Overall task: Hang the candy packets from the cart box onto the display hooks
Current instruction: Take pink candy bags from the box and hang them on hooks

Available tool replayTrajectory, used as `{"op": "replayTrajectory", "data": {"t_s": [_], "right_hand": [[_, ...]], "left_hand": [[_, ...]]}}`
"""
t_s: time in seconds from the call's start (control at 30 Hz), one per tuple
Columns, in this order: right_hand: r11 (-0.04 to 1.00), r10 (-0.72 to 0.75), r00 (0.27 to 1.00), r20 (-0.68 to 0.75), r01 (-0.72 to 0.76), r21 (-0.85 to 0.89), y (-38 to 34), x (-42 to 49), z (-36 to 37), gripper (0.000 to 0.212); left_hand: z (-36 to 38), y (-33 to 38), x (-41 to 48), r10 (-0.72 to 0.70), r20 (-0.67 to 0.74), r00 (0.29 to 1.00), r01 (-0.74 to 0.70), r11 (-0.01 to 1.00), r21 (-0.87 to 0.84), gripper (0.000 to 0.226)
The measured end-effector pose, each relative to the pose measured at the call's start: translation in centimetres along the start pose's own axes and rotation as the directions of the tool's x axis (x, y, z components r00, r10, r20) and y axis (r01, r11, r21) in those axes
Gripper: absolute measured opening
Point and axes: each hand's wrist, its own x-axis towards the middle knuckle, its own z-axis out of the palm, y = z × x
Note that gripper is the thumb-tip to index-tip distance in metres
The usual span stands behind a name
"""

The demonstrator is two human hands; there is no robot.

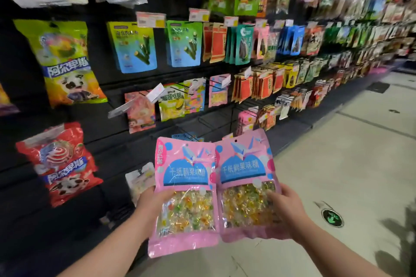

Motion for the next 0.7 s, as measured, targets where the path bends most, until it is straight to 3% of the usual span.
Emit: {"op": "replayTrajectory", "data": {"t_s": [0.47,0.63,0.7], "right_hand": [[0.997,-0.067,0.971,-0.229,0.074,0.025,-4.7,13.5,-7.1,0.01],[0.994,-0.075,0.955,-0.288,0.095,0.059,-6.8,20.1,-8.3,0.011],[0.994,-0.074,0.947,-0.313,0.094,0.051,-7.1,22.3,-8.9,0.012]], "left_hand": [[14.3,7.6,11.3,0.036,0.211,0.977,-0.04,0.999,0.013,0.019],[19.5,10.0,18.3,0.07,0.243,0.968,-0.08,0.996,0.031,0.026],[21.8,10.6,21.0,0.046,0.279,0.959,-0.062,0.997,0.046,0.04]]}}
